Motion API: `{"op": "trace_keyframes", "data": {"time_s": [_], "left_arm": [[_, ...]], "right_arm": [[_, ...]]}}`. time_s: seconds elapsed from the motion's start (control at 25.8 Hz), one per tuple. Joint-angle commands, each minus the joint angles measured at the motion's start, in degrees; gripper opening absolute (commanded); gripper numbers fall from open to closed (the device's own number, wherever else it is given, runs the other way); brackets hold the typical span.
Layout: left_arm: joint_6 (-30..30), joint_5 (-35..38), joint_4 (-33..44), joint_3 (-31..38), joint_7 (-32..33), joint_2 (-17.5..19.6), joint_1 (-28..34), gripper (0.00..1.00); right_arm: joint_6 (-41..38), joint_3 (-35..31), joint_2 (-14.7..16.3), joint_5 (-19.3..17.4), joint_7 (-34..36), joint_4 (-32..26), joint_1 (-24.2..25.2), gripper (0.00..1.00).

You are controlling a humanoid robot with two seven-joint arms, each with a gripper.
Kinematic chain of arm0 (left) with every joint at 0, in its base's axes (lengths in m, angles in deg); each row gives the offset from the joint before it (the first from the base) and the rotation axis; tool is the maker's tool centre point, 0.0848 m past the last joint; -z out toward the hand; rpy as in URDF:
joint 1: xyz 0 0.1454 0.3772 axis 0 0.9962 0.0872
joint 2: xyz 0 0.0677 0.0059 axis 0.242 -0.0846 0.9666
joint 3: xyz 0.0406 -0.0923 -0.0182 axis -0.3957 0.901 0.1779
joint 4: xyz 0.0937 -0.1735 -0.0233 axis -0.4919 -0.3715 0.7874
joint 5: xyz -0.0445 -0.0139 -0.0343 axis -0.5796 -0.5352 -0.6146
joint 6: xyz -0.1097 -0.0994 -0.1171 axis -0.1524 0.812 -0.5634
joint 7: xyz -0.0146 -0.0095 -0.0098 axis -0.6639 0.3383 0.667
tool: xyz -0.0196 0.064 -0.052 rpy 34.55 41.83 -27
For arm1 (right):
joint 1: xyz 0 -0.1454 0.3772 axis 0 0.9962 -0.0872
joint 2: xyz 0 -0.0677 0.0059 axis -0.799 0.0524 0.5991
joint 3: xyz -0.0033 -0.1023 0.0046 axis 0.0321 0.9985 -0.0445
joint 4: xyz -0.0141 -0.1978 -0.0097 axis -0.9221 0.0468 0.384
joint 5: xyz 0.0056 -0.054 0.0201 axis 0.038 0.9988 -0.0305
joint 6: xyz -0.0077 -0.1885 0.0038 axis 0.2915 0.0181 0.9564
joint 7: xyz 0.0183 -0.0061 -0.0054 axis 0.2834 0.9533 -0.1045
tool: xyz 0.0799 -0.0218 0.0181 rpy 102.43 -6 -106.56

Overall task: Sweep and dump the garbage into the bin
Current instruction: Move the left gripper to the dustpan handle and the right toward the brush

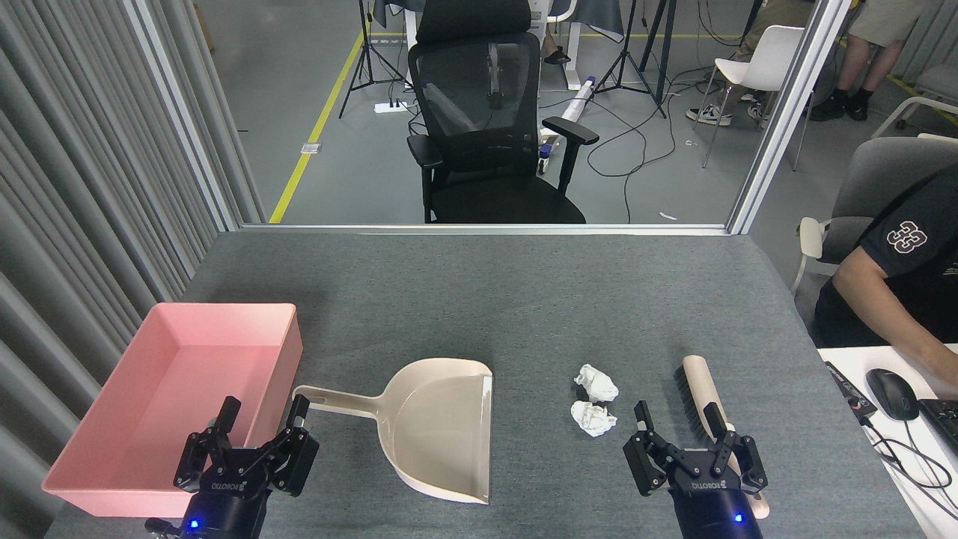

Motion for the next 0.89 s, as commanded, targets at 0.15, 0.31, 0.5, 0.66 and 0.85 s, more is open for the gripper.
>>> {"op": "trace_keyframes", "data": {"time_s": [0.15,0.31,0.5,0.66,0.85], "left_arm": [[-0.66,-0.26,0.07,0.85,3.30,-0.88,0.72,0.99],[-0.84,-4.48,0.07,0.94,8.92,-2.28,0.11,0.99],[-0.05,-21.97,0.07,0.68,12.79,-3.78,-1.74,0.99],[2.68,-32.96,0.07,-0.64,13.32,-3.87,-1.83,0.99],[9.18,-46.76,0.07,-2.93,13.32,-3.87,-2.09,0.99]], "right_arm": [[0.00,-0.06,0.02,-0.07,-0.03,0.09,-0.04,1.00],[-0.27,-0.76,0.63,-0.07,-0.03,-0.61,1.10,1.00],[-0.53,-6.30,4.76,-0.24,-0.03,-1.31,4.27,1.00],[-3.61,-11.40,6.96,-0.24,-0.03,-1.22,6.99,1.00],[-9.14,-16.32,7.22,-1.38,2.70,1.24,7.87,1.00]]}}
